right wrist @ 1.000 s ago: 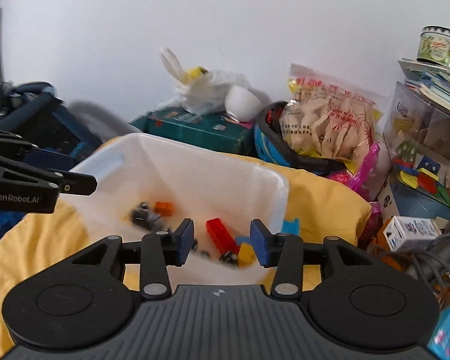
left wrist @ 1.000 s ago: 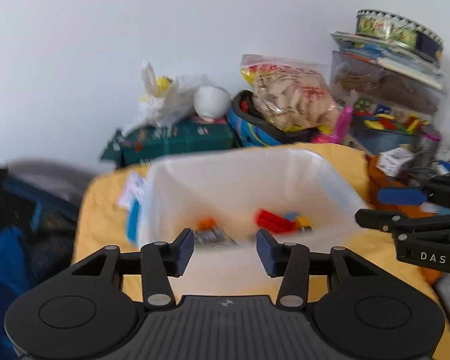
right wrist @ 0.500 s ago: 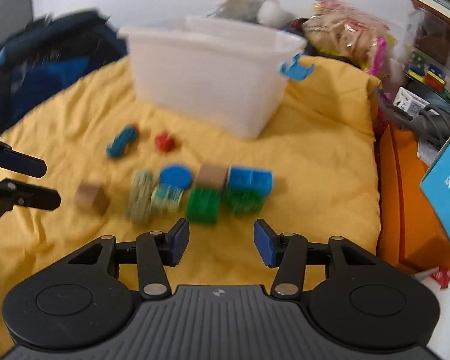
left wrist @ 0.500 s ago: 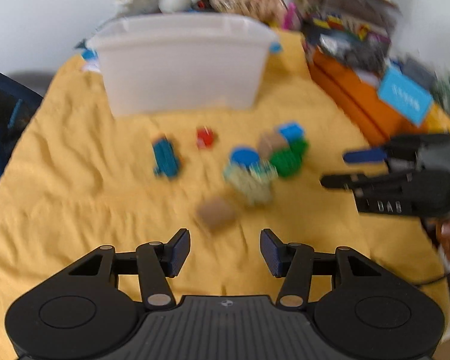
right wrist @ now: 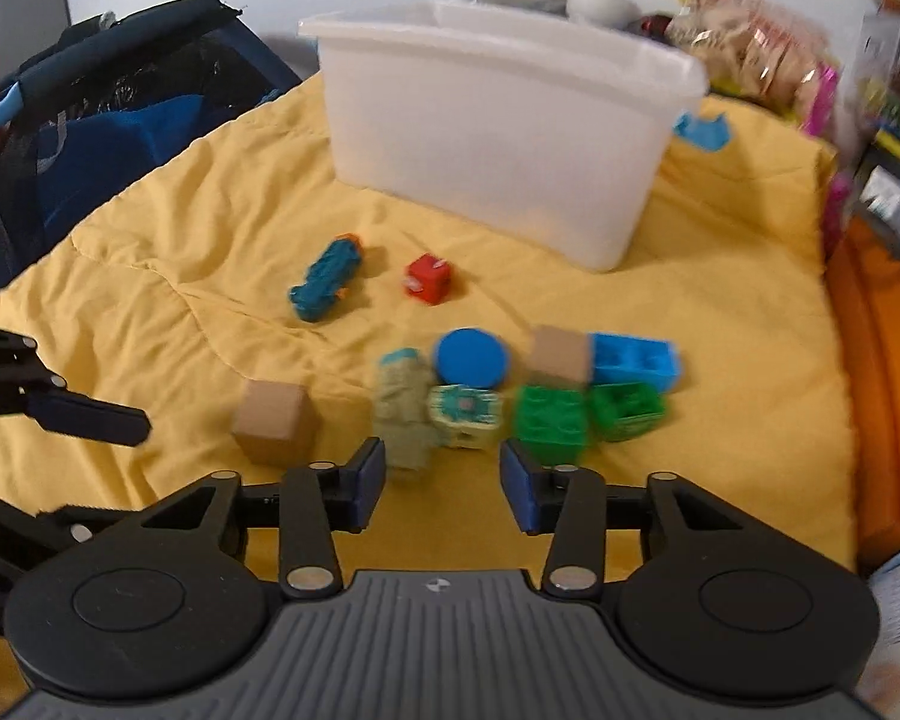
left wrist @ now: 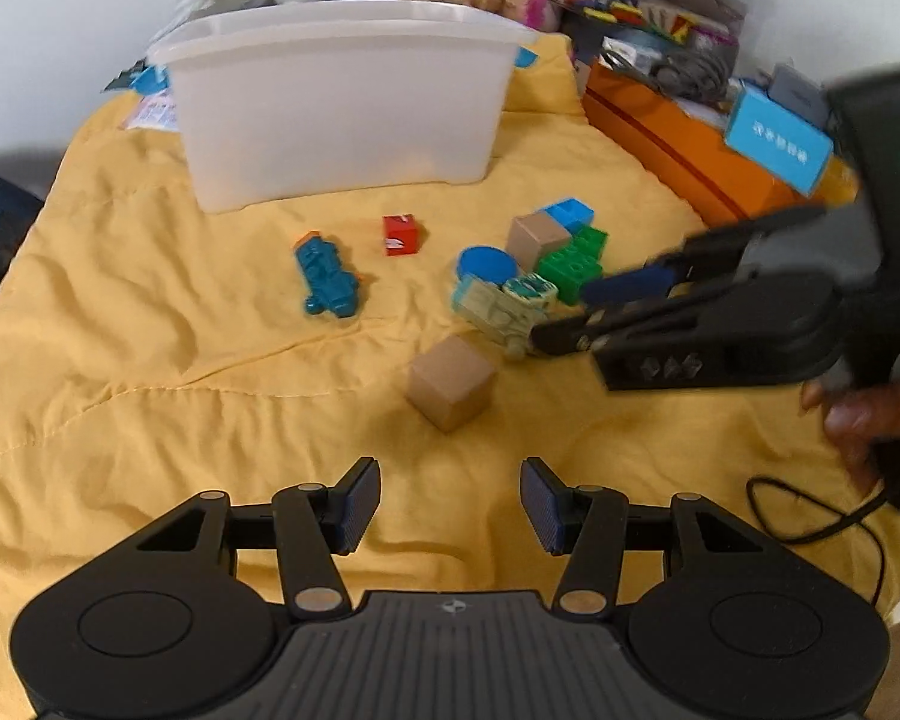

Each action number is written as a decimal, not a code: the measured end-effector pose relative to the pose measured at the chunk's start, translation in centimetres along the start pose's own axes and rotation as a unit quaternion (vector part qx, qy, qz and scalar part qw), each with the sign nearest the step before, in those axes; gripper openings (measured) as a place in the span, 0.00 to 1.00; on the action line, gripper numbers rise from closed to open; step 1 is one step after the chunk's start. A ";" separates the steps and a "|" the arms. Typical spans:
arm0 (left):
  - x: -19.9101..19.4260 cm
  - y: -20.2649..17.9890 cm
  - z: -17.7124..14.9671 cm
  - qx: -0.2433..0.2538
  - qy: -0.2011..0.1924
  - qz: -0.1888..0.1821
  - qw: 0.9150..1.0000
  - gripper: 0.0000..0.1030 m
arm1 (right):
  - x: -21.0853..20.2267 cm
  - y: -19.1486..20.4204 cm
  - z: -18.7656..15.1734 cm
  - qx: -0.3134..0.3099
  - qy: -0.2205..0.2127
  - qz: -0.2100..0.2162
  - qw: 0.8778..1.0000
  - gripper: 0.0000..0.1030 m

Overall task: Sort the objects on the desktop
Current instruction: 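Return both tools toward the toy pile, then grasp the teal figure with the left tool while the right tool grasps the khaki toy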

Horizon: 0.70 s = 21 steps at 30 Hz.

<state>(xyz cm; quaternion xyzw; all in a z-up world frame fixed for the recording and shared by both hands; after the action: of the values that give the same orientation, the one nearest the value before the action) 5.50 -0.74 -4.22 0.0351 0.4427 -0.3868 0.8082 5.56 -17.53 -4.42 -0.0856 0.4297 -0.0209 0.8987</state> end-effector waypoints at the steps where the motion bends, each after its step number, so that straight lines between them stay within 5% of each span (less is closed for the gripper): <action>1: -0.2 0.6 0.1 -0.007 -0.003 -0.004 1.000 0.54 | 0.4 0.4 0.0 0.001 0.004 -0.005 1.000 0.41; 5: -0.2 2.0 0.8 -0.012 -0.010 -0.006 1.000 0.55 | 1.8 1.4 0.0 0.000 0.020 -0.008 1.000 0.33; 7: -0.1 2.7 1.4 -0.013 -0.013 -0.004 1.000 0.55 | 2.0 1.9 0.1 -0.009 0.022 -0.009 1.000 0.20; 13: 1.3 4.7 5.0 -0.011 -0.029 0.001 1.000 0.57 | -0.2 1.7 -1.8 -0.014 0.032 -0.021 0.999 0.20; 21: 6.3 7.3 9.0 -0.070 -0.027 0.004 0.997 0.57 | -2.8 0.3 -5.9 0.023 0.061 -0.029 0.997 0.22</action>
<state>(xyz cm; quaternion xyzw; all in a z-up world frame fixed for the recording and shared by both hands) 18.47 -3.00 -5.52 -0.0302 0.4469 -0.3526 0.8216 -0.79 -17.73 -5.92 -0.0758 0.4803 -0.0617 0.8716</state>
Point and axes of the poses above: each gripper's, at about its wrist camera, not at the fingertips, and x roughly the way its jaws point, y to its left, z to its top, the point moved 2 cm from there along x, roughly the way its jaws point, and after that the axes turned 11 degrees about -z, right-handed, at the moved point
